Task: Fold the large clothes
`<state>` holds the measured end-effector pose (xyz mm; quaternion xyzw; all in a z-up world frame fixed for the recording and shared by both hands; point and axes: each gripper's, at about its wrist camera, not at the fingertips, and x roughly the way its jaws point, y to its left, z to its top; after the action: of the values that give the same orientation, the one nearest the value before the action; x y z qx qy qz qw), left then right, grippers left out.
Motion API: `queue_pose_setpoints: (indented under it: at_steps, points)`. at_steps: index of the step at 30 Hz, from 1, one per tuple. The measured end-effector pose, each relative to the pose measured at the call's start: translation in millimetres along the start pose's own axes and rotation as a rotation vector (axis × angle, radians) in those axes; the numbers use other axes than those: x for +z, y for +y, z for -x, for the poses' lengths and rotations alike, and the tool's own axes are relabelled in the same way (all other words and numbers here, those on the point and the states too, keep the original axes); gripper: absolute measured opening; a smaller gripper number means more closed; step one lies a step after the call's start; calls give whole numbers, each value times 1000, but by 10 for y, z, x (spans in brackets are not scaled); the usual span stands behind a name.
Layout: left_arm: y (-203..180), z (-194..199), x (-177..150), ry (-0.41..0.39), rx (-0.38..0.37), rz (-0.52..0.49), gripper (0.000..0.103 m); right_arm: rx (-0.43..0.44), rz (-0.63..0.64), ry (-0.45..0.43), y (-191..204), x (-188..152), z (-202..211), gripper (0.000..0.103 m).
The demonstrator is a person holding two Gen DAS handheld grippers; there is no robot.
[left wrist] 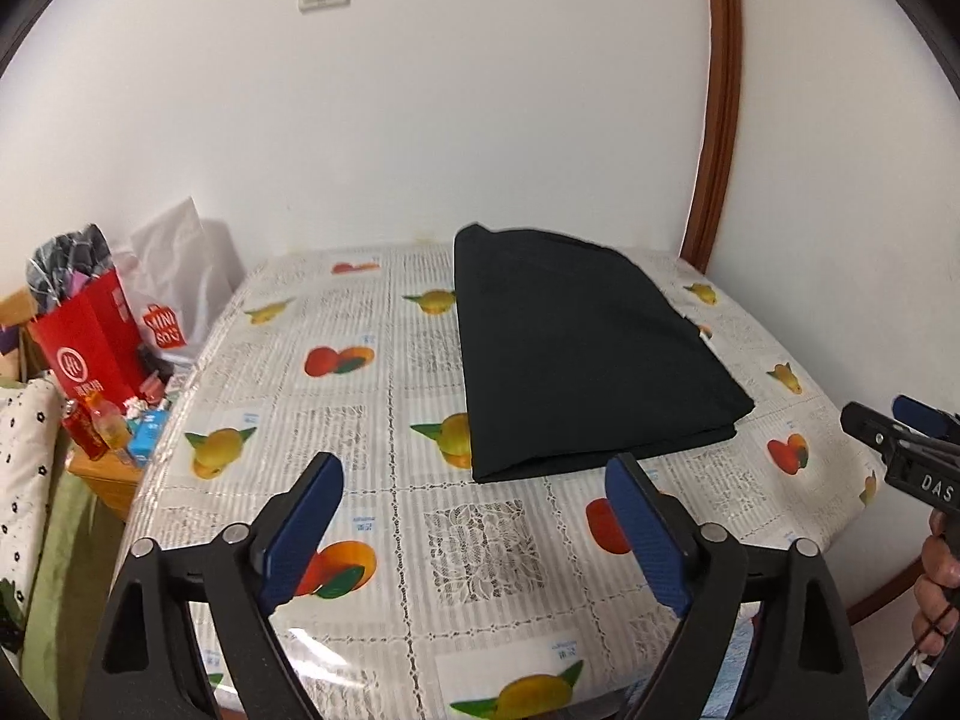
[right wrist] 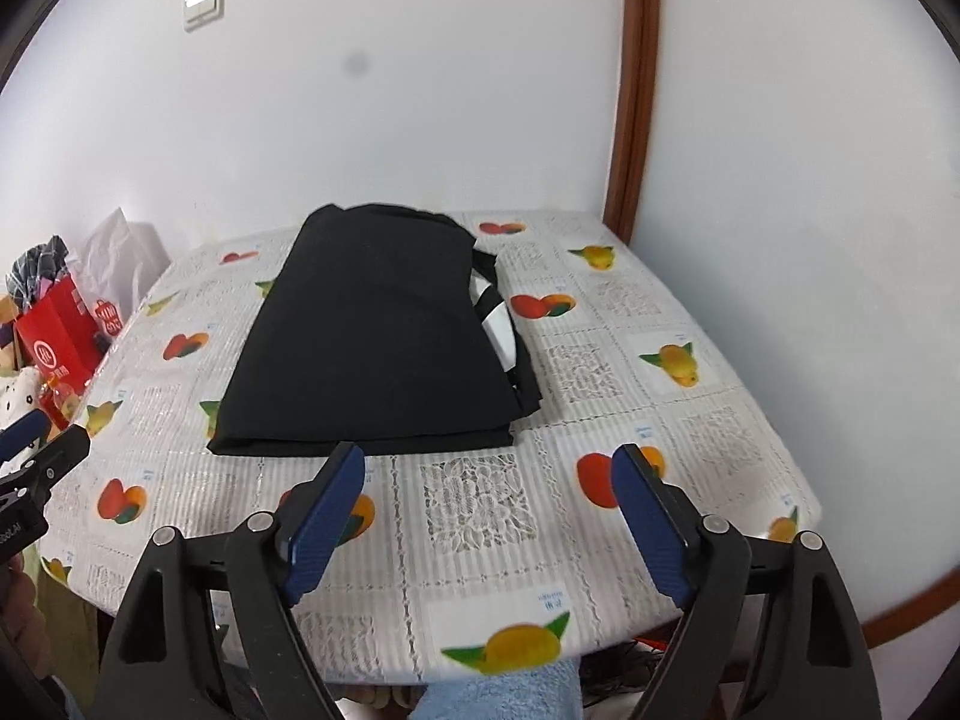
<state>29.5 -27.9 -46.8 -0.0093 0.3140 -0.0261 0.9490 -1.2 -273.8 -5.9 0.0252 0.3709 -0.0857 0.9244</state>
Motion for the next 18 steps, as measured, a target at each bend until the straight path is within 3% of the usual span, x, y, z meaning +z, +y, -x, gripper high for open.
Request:
queue_pose_setpoints:
  at_steps: [6, 18]
  points:
    - [-63, 237, -28, -31, 16, -3, 95, -36, 10, -43, -14, -91, 332, 100]
    - [-87, 474, -114, -74, 26, -1, 100, -71, -7, -82, -54, -227, 535, 103]
